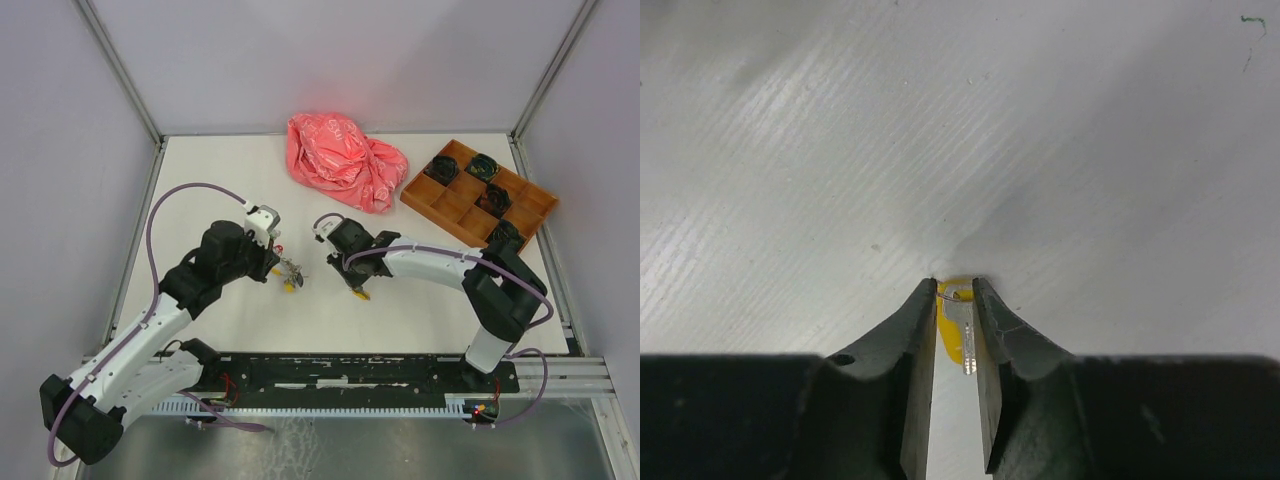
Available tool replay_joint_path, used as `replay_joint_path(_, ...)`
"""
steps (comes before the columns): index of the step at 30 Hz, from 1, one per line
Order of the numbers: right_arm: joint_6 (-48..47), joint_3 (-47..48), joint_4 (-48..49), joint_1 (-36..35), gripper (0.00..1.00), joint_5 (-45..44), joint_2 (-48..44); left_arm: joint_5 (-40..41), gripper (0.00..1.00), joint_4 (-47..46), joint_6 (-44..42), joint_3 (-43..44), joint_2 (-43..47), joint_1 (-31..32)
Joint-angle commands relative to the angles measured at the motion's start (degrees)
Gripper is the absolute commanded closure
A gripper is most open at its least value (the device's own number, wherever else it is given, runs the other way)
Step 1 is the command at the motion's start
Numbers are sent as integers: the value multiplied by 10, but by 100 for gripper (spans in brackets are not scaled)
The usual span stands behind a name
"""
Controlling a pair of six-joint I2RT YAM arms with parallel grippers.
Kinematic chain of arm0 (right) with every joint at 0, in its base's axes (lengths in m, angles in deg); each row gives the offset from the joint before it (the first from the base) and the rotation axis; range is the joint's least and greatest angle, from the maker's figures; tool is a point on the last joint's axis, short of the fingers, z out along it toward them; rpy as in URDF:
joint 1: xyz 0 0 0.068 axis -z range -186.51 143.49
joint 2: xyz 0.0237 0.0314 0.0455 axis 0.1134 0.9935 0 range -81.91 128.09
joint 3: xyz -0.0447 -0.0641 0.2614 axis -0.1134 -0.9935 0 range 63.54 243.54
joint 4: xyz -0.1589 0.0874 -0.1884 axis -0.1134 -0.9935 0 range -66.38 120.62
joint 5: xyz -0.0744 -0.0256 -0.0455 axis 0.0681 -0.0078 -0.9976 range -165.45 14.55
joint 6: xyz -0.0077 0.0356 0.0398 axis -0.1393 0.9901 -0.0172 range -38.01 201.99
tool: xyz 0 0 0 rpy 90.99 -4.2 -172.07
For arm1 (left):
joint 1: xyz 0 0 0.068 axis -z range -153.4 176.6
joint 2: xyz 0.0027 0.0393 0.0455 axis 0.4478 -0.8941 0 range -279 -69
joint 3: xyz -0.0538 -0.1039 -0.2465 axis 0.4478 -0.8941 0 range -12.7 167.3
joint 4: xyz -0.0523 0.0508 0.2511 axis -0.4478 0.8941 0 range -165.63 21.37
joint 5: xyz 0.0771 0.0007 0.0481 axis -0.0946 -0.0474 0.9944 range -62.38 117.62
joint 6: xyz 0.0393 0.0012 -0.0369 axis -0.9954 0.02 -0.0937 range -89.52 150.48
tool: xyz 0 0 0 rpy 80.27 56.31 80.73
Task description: Put the keys on the keyring
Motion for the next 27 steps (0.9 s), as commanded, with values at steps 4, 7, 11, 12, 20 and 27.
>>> replay_joint_path(4,-28,24,-26,26,62,63,-21,-18,97,-37,-17,8,-1,-2)
replay_joint_path(7,-43,22,-25,30,60,93,-14,-21,97,-37,-17,7,-1,-3)
replay_joint_path(11,-61,22,-21,30,58,113,-4,-23,97,-37,-18,7,-2,-3)
replay_joint_path(12,-64,22,-18,30,58,111,-2,-24,97,-36,-19,7,-2,-3)
replay_joint_path(20,-73,20,-8,31,62,91,23,-26,97,-35,-19,7,-4,-3)
replay_joint_path(27,-66,30,-15,31,85,86,13,-26,97,-35,-18,8,-7,-3)
